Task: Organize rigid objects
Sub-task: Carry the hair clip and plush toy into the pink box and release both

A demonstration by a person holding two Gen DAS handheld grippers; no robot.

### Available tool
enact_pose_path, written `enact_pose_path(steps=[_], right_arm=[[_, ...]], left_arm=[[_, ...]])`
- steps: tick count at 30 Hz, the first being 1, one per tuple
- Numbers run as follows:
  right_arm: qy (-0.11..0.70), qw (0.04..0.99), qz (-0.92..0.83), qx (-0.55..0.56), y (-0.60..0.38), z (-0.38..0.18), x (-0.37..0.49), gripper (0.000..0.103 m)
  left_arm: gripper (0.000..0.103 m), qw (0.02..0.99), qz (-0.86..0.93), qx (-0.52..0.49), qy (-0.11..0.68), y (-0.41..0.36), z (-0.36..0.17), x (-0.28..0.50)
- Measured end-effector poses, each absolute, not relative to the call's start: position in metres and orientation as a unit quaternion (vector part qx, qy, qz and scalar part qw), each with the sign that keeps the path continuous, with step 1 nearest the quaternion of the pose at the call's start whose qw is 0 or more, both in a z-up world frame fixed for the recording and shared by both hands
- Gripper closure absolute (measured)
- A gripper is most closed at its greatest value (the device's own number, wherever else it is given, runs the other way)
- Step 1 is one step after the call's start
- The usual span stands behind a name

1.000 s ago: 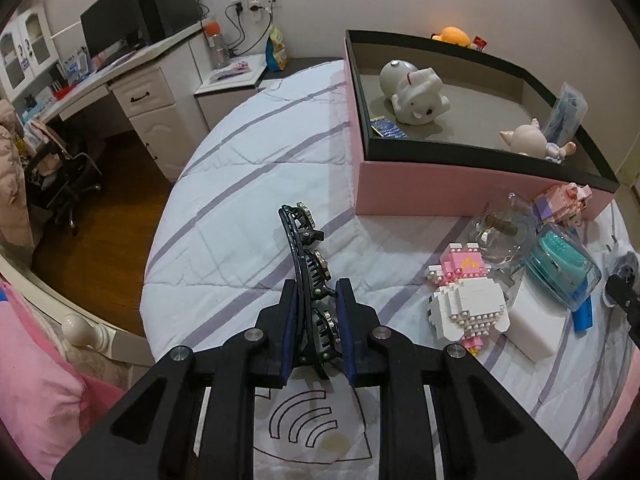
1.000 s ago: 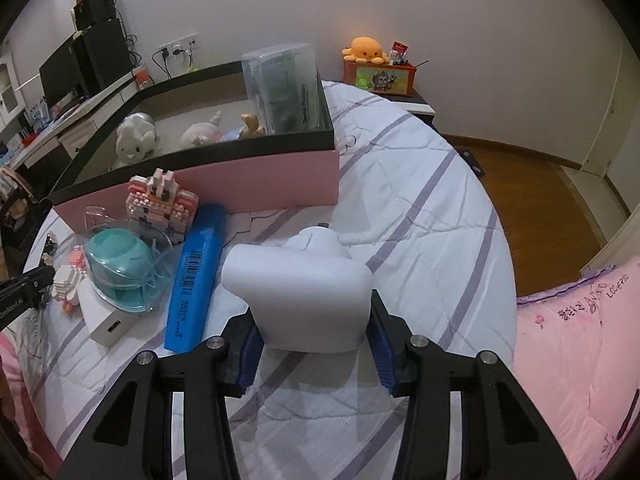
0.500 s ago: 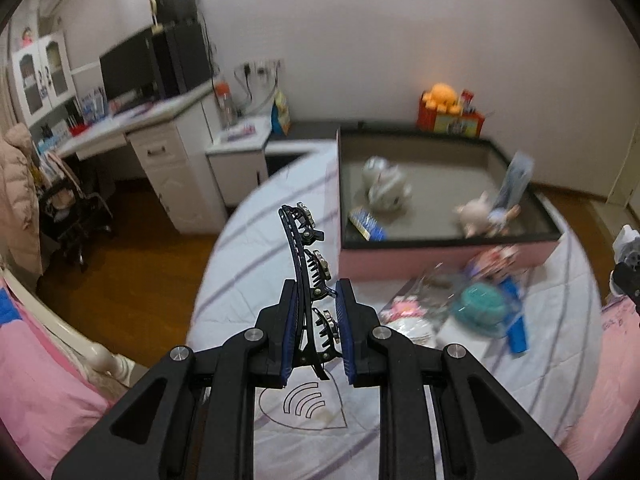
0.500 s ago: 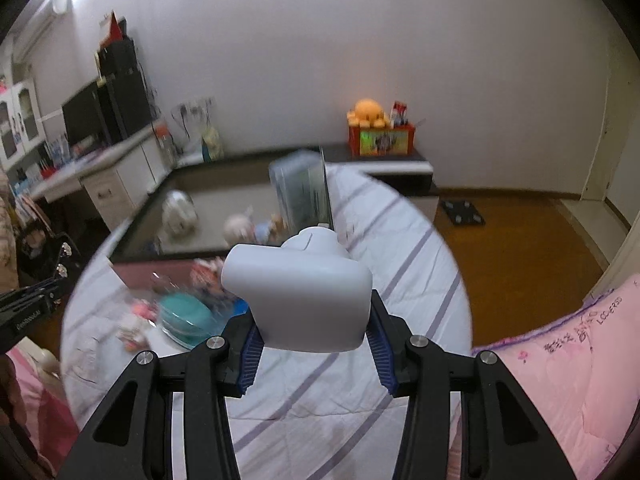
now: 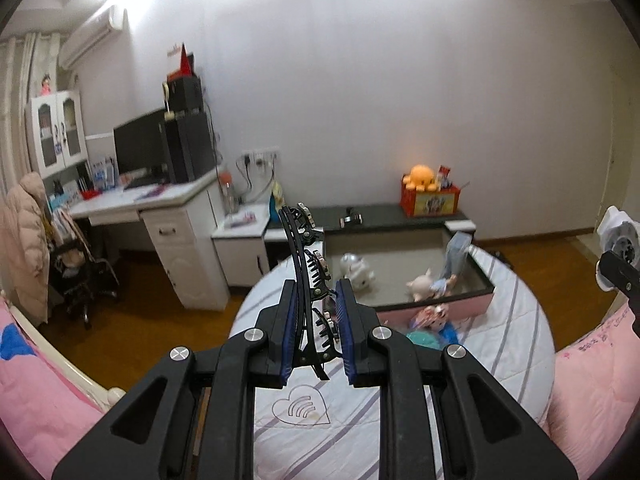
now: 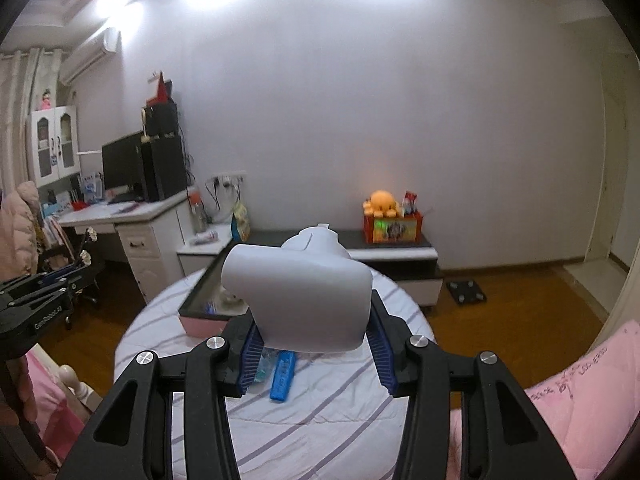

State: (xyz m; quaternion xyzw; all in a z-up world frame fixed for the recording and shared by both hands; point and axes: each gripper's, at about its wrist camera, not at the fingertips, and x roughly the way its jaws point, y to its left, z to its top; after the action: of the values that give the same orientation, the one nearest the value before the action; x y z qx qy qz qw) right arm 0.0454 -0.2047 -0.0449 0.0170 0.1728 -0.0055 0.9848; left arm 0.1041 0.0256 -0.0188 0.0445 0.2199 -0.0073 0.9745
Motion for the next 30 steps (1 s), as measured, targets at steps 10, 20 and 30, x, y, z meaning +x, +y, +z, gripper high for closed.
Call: enact_pose_path(steps=[10,20,30], right_arm=[[0.125,0.992,0.009,0.009,-0.192,-0.027,0.024,0.055],[0.121,0.992,0.019,0.007,-0.189,-0.027,0.023,0.055],[0.13,0.991,0.014,0.01,-0.192,-0.03,0.037,0.055]], left_arm=[[0.084,0.985,-0.033,0.039,0.166,0.022,0.006,0.072],[0.084,0.986,-0.038,0.036,0.157,0.018,0.006,0.071],[0.084,0.983,-0.043,0.044,0.173,0.01,-0.002,0.096]])
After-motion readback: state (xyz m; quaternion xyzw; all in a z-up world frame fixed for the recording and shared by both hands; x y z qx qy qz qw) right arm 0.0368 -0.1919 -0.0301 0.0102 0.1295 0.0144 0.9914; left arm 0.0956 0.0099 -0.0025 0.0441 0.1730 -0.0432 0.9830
